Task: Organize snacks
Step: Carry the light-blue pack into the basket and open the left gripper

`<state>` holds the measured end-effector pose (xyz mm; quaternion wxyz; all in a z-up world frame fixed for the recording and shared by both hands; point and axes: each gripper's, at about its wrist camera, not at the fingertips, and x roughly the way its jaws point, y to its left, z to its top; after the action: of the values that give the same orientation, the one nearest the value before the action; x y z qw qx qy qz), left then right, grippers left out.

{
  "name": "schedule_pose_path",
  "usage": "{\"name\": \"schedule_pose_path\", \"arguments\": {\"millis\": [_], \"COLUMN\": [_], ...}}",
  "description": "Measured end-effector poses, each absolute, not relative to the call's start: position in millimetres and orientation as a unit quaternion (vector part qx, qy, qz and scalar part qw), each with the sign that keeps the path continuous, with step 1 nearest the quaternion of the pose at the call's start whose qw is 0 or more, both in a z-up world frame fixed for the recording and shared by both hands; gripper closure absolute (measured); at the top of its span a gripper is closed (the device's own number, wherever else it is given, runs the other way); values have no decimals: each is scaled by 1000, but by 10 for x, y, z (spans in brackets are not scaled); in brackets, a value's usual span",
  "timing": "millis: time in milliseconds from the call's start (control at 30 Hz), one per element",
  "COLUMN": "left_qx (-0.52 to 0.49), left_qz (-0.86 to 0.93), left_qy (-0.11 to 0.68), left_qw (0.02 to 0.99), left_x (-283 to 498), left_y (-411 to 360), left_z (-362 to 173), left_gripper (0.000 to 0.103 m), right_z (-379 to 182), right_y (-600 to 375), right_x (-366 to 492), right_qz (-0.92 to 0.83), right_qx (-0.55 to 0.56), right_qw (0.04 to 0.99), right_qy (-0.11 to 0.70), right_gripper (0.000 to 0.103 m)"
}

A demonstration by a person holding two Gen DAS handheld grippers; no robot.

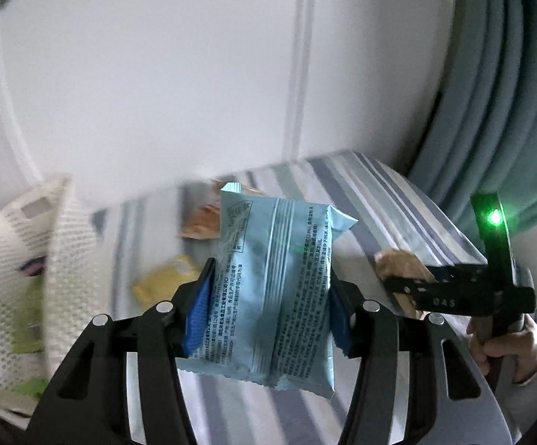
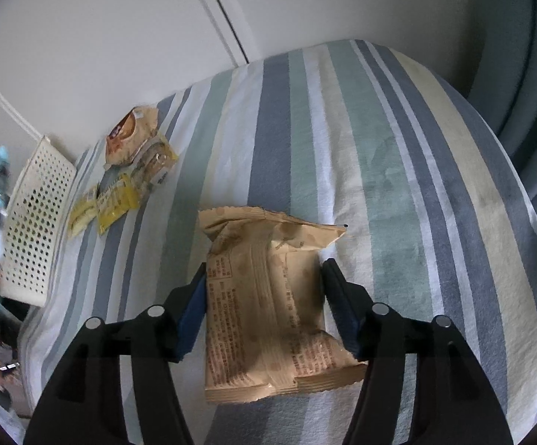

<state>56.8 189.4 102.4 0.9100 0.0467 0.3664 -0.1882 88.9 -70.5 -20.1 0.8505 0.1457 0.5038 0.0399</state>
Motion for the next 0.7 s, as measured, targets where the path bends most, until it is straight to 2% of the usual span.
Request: {"name": "schedule_pose_path", "arguments": {"millis": [300, 533, 600, 667, 700], "left_qx": [-11, -57, -67, -80, -89], "left_qz": [-74, 17, 36, 50, 62], "left_qy": [327, 329, 335, 337, 328], "left_qw": [942, 942, 939, 937, 938], "left_x": [473, 476, 504, 502, 480], "left_y": [2879, 3667, 3819, 3929, 3995], "left_z": [1298, 1222, 1179, 1151, 1144], "left_gripper": [48, 48, 42, 3, 2], "right_z": [-207, -208, -203, -202, -202], "right_y": [-633, -588, -591, -571, -555], "right_x": [914, 931, 924, 924, 927], "right_qz": [31, 24, 24, 21, 19], "right_qx": [114, 95, 93, 87, 81], "right_qw": [851, 852, 852, 852, 851], "right_qy": [511, 515, 515, 517, 518], "right_gripper": [41, 41, 41, 41, 41]}}
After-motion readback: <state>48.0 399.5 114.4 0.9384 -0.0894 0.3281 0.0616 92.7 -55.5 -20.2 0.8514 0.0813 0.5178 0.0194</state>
